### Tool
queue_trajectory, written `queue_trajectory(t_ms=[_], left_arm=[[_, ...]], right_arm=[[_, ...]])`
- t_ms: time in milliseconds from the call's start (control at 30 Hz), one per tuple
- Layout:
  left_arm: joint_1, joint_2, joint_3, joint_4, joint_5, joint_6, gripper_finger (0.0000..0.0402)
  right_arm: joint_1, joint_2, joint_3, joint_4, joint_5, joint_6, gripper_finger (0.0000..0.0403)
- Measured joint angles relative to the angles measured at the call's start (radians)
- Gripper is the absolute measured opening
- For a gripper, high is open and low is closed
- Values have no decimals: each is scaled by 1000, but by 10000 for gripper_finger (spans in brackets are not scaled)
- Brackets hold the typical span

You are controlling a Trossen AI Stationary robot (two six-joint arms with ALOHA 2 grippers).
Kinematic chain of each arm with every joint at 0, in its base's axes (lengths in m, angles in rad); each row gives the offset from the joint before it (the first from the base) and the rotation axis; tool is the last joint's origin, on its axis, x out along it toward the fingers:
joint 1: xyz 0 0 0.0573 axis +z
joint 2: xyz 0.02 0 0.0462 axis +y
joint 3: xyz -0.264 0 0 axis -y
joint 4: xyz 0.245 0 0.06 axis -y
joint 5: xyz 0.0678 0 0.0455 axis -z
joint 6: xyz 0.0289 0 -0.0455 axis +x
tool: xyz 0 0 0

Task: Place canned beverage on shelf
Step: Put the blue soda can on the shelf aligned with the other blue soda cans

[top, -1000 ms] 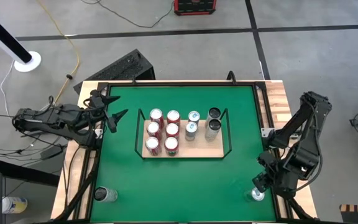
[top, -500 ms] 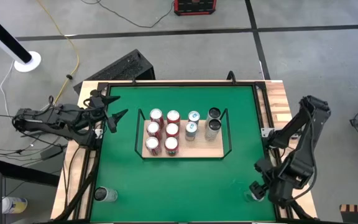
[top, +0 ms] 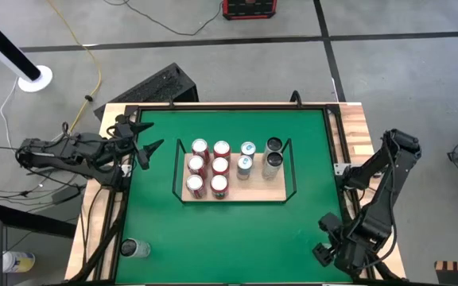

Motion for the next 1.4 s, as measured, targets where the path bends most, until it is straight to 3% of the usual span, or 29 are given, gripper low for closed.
queue_trajectory(t_ms=[267, 567, 1067, 1400], left_arm=[[0, 0, 0, 1, 29, -1, 320], [0, 0, 0, 1, 37, -1, 320], [0, 0, 0, 0, 37, 0, 320], [0, 0, 0, 0, 37, 0, 320]], right_arm=[[-1, 36, 2, 7, 7, 0, 397], [0, -15, -3, -84, 7, -3, 397], [-1, -36, -6, -107, 88, -8, 397], [-61, -37, -6, -136, 130, -11, 397]])
